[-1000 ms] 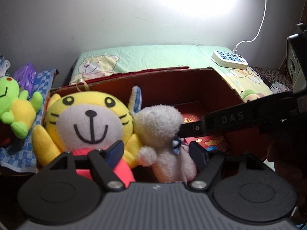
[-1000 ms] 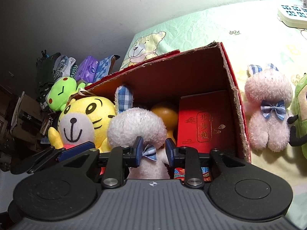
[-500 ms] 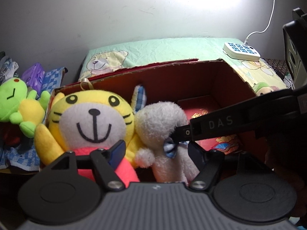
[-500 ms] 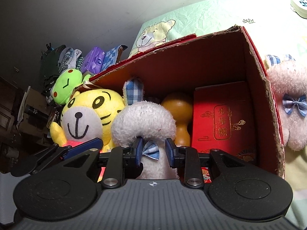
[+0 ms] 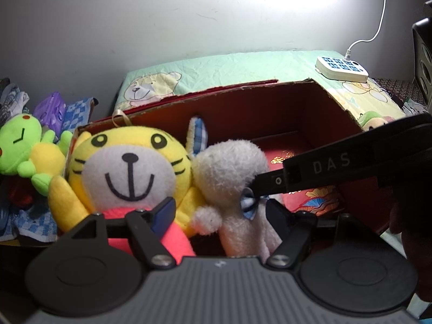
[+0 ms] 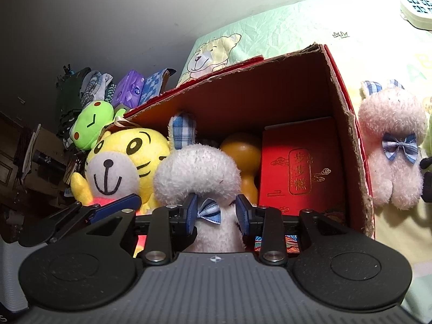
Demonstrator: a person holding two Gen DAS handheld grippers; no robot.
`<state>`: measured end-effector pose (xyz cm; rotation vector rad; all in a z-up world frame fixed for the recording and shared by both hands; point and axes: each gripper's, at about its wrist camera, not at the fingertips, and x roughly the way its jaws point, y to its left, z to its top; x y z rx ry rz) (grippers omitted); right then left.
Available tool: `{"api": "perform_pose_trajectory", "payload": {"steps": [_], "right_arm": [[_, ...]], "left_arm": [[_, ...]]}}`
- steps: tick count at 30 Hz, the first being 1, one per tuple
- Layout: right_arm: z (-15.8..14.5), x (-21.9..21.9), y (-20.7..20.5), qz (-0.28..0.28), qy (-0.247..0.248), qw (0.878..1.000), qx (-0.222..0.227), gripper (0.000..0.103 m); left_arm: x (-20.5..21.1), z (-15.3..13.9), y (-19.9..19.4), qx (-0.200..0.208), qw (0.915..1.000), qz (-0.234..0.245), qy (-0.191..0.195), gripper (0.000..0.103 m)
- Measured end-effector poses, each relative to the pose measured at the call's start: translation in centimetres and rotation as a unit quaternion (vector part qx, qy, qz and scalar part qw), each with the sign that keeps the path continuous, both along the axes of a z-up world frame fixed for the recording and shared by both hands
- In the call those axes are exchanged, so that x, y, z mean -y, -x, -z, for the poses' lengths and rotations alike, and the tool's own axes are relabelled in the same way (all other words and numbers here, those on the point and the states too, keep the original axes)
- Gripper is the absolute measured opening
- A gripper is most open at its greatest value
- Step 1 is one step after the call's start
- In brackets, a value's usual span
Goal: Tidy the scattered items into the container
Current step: 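Open the right gripper to release the bunny beside the tiger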
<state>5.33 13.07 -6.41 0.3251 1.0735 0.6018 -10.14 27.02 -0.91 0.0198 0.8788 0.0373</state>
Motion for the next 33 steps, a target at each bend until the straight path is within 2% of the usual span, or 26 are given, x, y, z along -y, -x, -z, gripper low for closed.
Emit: {"api": "perform_pose_trajectory", "payload": {"steps": [17,26,33], "right_arm": [[-0.8,0.8,1.6,0.024,0.007,1.000,0.016,0.036],[-1.8,1.9,3.4,0.043,0.005,0.999,0.027,0.037],[-3.2,3.1,5.7,0.054,-0.001,0.997,0.054,0.038]], "left_arm": [[0.5,0.2,0.4,0.006,0.9998,0.014,-0.015,0.081],[0.7,-0.9,1.8,0.019,0.9996,0.022,-0.005,0.086],[1.8,-2.8,3.9,0.049,0.9981,0.036,-0.010,0.091]]}}
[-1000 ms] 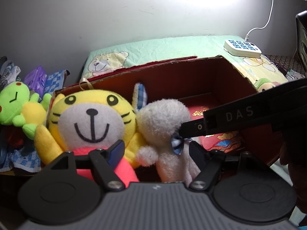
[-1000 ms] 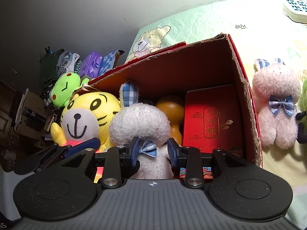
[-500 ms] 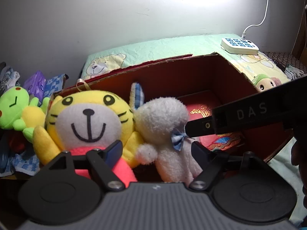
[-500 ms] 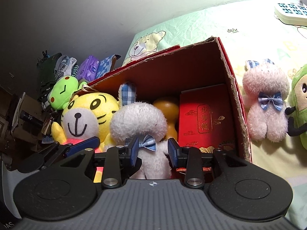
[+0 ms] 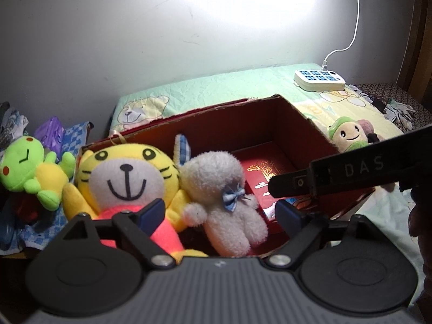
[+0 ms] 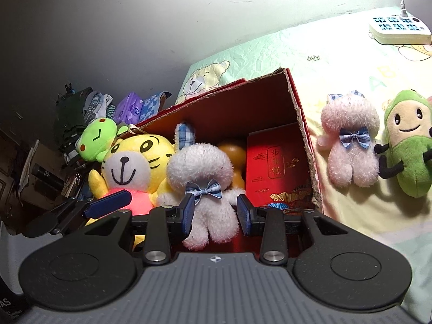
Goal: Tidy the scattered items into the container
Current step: 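Open the right gripper to release the bunny beside the tiger, then move the right gripper back toward the pink teddy bear on the bed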
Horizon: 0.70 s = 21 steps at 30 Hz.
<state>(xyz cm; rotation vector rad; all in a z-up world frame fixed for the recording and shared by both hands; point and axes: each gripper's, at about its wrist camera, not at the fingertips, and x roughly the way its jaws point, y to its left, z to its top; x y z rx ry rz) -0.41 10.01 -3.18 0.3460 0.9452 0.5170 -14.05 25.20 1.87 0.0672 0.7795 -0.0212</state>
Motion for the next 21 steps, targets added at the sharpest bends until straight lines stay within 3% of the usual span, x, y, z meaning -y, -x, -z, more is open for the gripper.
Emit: {"api": "perform_pose_trajectory", "payload": {"steps": [10,21], "right_arm": [[-1.4,5.6,3.3,0.063,-0.034,0.997,0.014,0.039],[-0.1,15.0,5.9,0.136,-0.045,0.990,0.003,0.044]], "left_arm": [[4.3,-2.7,2.4,0.047,0.9970,0.060,0.011,0.098],[12.4,-3.0,2.1,0.036,0.9904,0.131,0.026,0.098]]}}
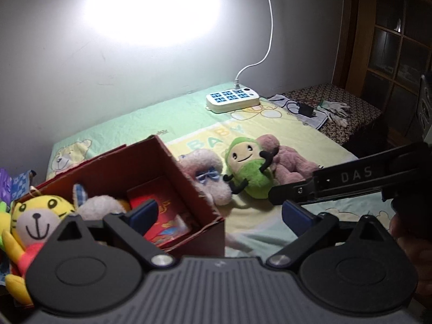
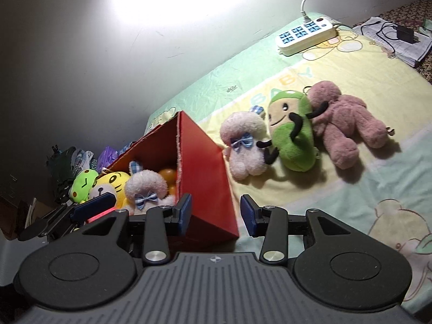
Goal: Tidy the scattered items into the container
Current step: 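Move the right gripper back toward the pink teddy bear on the bed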
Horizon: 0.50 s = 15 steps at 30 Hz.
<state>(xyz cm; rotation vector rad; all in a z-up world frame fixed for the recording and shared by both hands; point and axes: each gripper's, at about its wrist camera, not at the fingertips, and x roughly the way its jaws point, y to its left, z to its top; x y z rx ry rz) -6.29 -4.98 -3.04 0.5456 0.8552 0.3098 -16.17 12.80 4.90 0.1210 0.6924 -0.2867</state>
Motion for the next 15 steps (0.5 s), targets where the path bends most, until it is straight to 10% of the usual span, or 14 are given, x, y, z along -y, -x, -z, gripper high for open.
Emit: {"api": "perform_pose_trajectory", "payload": {"steps": [15], "right_arm": [[4.9,10.7,-2.8,0.015,0.009,0.998,-0.064,0.044]], "left_arm": [[10.6,4.3,-5.1,-0.103,0.9921,0.037,0.061,0.100]]}}
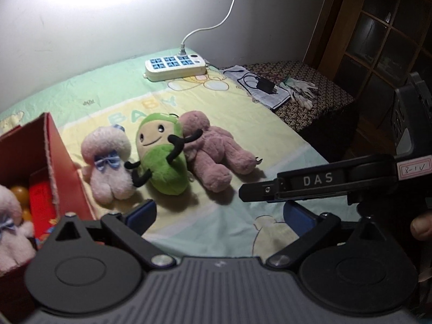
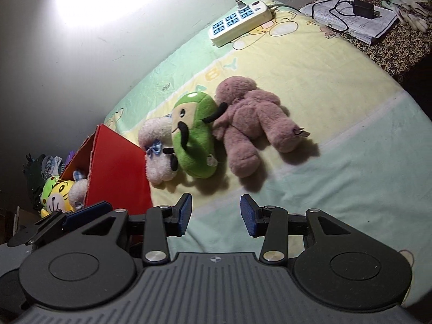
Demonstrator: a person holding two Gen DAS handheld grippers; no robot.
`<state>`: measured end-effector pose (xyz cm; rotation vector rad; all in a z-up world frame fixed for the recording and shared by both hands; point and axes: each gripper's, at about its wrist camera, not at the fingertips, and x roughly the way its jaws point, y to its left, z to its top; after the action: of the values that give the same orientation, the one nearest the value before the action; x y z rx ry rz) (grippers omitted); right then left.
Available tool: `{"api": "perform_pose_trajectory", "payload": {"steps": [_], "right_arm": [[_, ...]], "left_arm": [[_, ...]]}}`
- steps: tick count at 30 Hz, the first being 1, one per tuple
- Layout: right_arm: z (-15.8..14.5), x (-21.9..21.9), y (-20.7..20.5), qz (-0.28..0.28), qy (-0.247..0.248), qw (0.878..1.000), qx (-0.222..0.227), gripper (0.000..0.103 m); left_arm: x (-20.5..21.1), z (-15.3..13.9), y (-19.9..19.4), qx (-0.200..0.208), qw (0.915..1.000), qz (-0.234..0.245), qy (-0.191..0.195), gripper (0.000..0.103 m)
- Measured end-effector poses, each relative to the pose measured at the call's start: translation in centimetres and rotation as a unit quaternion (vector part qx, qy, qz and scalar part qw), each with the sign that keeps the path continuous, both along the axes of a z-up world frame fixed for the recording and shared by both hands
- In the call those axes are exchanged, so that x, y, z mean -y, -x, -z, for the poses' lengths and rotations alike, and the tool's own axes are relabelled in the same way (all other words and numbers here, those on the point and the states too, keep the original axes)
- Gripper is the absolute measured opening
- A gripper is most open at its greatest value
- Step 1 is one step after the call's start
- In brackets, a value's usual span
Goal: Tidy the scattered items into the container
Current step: 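Move the right gripper back toward the pink teddy bear on the bed, then close the right gripper on the pink teddy bear and lift it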
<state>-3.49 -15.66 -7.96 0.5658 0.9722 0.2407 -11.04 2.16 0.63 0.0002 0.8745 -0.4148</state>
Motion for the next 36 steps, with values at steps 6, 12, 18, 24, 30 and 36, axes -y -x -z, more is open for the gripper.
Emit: {"api": "perform_pose_trajectory", "payload": {"steps": [6,12,18,24,30,36], "right_arm": [[1.6,3.2,-2.3,-0.012,0.008,1.000,-0.018,0.044],[3.1,5.4,-4.8,-0.026,0.014,0.999,-0.032,0.045],[4.2,7.1,-7.2,-0.030,0.008,0.999,-0.042,0.046],[4.4,6.9,-9.1,-0.049,0.010,0.998,-0.034,0.046],[5.0,5.8,-10.7,-0.070,0.020,0.997,-0.030,0.046],[5.5,5.0,-11.8,-0.095,0.025,0.995,-0.020,0.046]], "left_arm": [[2.1,2.5,-3.0,-0.052,0.9977,-0.025,0.035,0.100],[3.6,4.3,-5.4,-0.084,0.9924,-0.056,0.070,0.100],[5.9,5.8,-7.1,-0.068,0.9938,-0.059,0.066,0.101],[5.3,7.2,-9.1,-0.098,0.9858,-0.093,0.099,0.101],[4.1,8.8,-10.8,-0.126,0.9772,-0.123,0.119,0.101],[3.9,10.0,-11.9,-0.138,0.9750,-0.137,0.108,0.101]]}}
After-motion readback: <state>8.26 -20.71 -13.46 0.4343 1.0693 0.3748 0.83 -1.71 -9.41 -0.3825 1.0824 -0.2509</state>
